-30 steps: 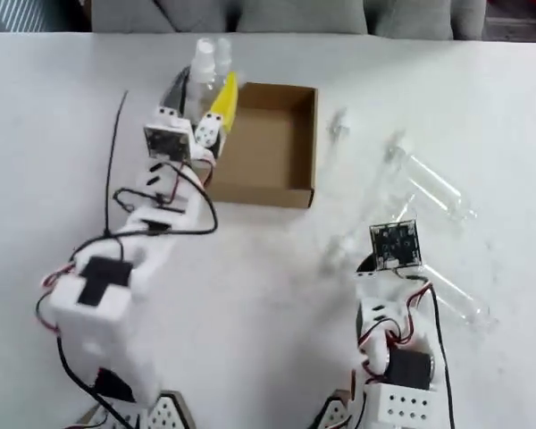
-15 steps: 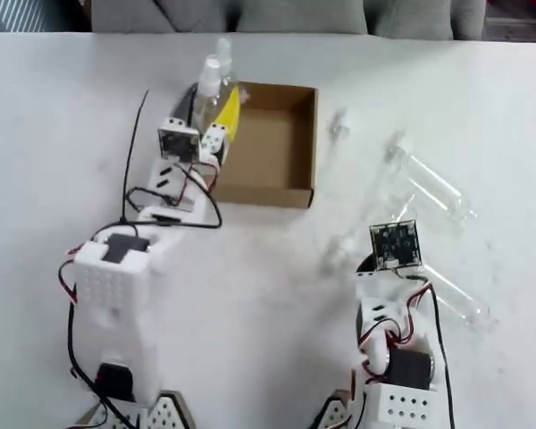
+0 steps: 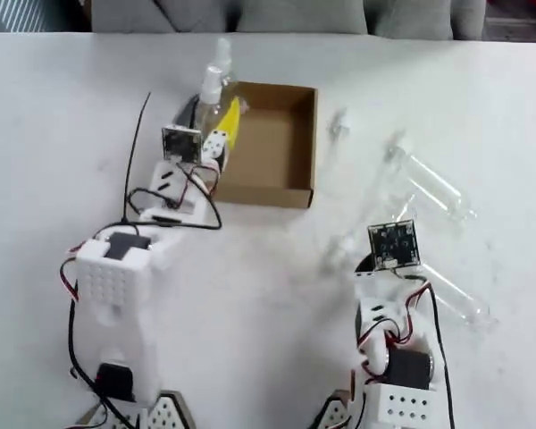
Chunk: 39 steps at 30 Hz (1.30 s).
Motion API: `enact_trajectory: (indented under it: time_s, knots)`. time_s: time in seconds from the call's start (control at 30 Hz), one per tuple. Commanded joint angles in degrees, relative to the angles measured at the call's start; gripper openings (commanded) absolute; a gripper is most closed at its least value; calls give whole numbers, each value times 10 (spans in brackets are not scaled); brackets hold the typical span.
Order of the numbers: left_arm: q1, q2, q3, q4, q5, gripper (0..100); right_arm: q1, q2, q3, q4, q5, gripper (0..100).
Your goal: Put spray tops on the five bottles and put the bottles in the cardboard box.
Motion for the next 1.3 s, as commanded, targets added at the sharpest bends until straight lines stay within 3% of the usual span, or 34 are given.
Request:
enact_trajectory:
  time_s: [0.0,0.23,0.37,0.63,1.27]
  knots:
    - [-12,-8,-29,0,0,20,-5,-6,4,-15,8,21]
    - [-9,-8,-25,2,0,20,-3,-6,4,-15,8,21]
    - [-10,-11,-30,45,0,37,-2,-6,4,-15,8,21]
    - [-14,-15,-27,75,4,295,-2,-6,4,-15,8,21]
    - [-22,-91,25,84,4,306,-5,-5,4,-15,8,21]
